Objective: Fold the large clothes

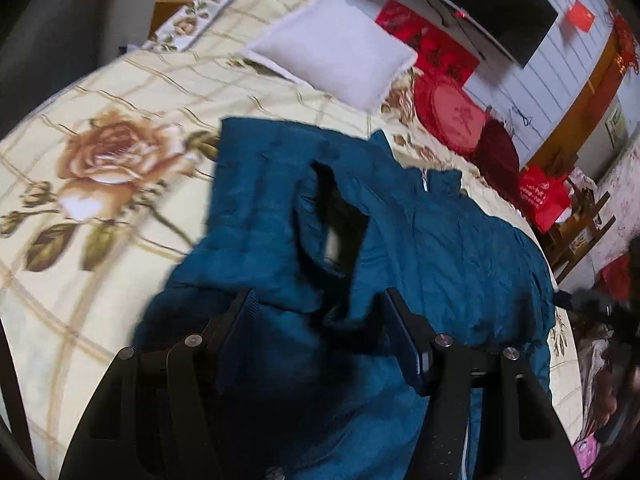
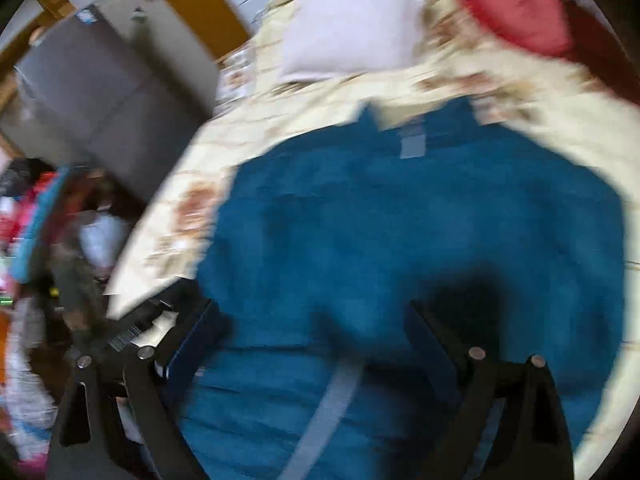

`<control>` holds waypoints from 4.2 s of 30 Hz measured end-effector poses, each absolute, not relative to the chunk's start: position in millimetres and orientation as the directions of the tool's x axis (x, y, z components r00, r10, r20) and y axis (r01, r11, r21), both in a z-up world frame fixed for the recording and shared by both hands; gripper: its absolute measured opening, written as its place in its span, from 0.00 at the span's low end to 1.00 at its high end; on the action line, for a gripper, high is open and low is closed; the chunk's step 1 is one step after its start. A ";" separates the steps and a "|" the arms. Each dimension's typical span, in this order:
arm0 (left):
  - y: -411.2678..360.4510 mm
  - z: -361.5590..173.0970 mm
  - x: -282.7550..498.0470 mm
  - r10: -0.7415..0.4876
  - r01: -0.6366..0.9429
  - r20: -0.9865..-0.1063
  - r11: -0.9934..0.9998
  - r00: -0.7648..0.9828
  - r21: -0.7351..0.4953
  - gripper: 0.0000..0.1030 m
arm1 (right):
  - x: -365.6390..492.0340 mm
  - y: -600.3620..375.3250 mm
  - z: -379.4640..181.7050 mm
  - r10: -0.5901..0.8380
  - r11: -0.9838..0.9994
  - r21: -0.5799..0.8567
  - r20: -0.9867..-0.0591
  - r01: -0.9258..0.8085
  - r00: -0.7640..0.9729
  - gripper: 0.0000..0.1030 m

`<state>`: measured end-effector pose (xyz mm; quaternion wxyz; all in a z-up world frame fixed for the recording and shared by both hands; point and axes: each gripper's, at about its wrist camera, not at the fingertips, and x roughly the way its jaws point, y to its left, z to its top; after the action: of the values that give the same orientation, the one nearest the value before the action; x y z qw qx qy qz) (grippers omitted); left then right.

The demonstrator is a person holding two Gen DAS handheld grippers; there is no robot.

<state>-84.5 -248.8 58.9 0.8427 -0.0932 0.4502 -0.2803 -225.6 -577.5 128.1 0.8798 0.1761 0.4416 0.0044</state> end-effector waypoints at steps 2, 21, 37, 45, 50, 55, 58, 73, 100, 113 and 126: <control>-257.1 51.3 -83.4 -0.569 0.379 -0.708 0.818 0.419 -0.433 0.44 | -252.2 -604.5 126.5 0.081 0.940 0.268 -0.777 0.211 0.624 0.92; -277.9 51.5 -39.3 -0.357 0.354 -0.737 0.920 0.574 -0.170 0.00 | -208.4 -704.1 47.5 -0.266 0.844 0.053 -0.823 0.534 0.502 0.78; -306.2 87.3 -33.2 -0.388 0.370 -0.693 0.911 0.608 -0.185 0.32 | -186.5 -687.4 87.6 -0.289 0.878 0.039 -0.751 0.477 0.593 0.79; -336.6 39.0 -11.0 -0.316 0.363 -0.768 0.924 0.557 -0.116 0.36 | -136.8 -689.5 37.5 -0.341 0.882 -0.071 -0.777 0.466 0.528 0.89; -342.0 33.9 -15.6 -0.290 0.388 -0.772 0.920 0.565 -0.062 0.37 | -141.9 -695.8 39.3 -0.301 0.885 -0.034 -0.804 0.465 0.513 0.89; -338.1 33.4 -15.8 -0.305 0.391 -0.770 0.917 0.561 -0.078 0.37 | -165.6 -660.2 85.7 -0.276 0.905 0.023 -0.729 0.425 0.626 0.81; -339.8 32.8 -17.1 -0.292 0.380 -0.769 0.922 0.569 -0.070 0.37 | -153.1 -620.6 97.7 -0.226 0.944 -0.001 -0.729 0.329 0.646 0.81; -339.9 30.7 -17.4 -0.289 0.386 -0.768 0.921 0.572 -0.059 0.37 | -147.9 -597.3 66.2 -0.161 0.962 0.015 -0.771 0.271 0.616 0.87; -348.9 27.7 -23.6 -0.260 0.373 -0.759 0.928 0.596 -0.026 0.38 | -240.7 -670.6 89.6 -0.262 0.897 0.083 -0.692 0.435 0.673 0.92; -349.5 28.3 -25.6 -0.265 0.386 -0.759 0.922 0.595 -0.020 0.38 | -192.6 -670.2 31.1 -0.306 0.895 -0.052 -0.795 0.444 0.524 0.93; -279.9 62.6 -63.0 -0.335 0.378 -0.752 0.918 0.568 -0.123 0.38 | -289.2 -654.4 76.9 -0.239 0.897 0.063 -0.762 0.437 0.602 0.94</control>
<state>-63.0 -279.9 62.6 0.8851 0.0259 0.4187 -0.2013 -289.2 -654.4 76.9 0.8866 0.1222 0.4033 -0.1906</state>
